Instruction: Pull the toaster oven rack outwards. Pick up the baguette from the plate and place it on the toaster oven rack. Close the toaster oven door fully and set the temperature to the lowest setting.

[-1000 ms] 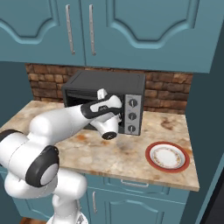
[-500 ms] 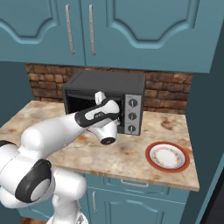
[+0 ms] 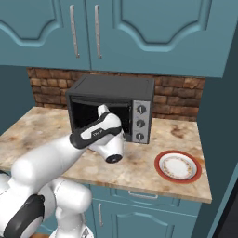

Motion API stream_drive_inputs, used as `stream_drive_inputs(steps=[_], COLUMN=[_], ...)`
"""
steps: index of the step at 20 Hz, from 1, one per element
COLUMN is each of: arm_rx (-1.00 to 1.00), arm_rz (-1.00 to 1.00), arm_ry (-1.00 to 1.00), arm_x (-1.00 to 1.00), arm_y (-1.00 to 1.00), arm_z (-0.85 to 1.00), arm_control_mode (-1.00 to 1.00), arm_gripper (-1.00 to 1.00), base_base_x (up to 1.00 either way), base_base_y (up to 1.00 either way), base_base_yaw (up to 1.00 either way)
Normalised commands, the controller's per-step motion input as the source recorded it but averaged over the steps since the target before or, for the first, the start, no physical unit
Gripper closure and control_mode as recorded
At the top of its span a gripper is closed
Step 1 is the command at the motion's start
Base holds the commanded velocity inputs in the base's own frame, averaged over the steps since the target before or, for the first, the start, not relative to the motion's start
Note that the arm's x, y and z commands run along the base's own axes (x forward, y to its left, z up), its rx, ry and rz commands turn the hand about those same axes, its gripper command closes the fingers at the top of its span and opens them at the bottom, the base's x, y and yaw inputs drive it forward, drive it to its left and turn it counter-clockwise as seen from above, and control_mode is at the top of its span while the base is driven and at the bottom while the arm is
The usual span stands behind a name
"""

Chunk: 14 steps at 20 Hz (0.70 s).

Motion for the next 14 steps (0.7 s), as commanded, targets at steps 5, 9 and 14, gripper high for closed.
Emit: stream_drive_inputs(steps=[5, 9, 14], arm_rx=[-0.07, -0.07, -0.04], arm_rz=[0.00, 0.00, 0.00], arm_ry=[0.20, 0.26, 0.19], arm_x=[0.28, 0.50, 0.30], arm_y=[0.00, 0.01, 0.00], arm_z=[0.00, -0.01, 0.00], arm_control_mode=[-1.00, -1.00, -1.00], arm_gripper=[-1.00, -1.00, -1.00], base_base_x=[0.00, 0.00, 0.00], base_base_y=[0.00, 0.00, 0.00], base_base_yaw=[0.00, 0.00, 0.00])
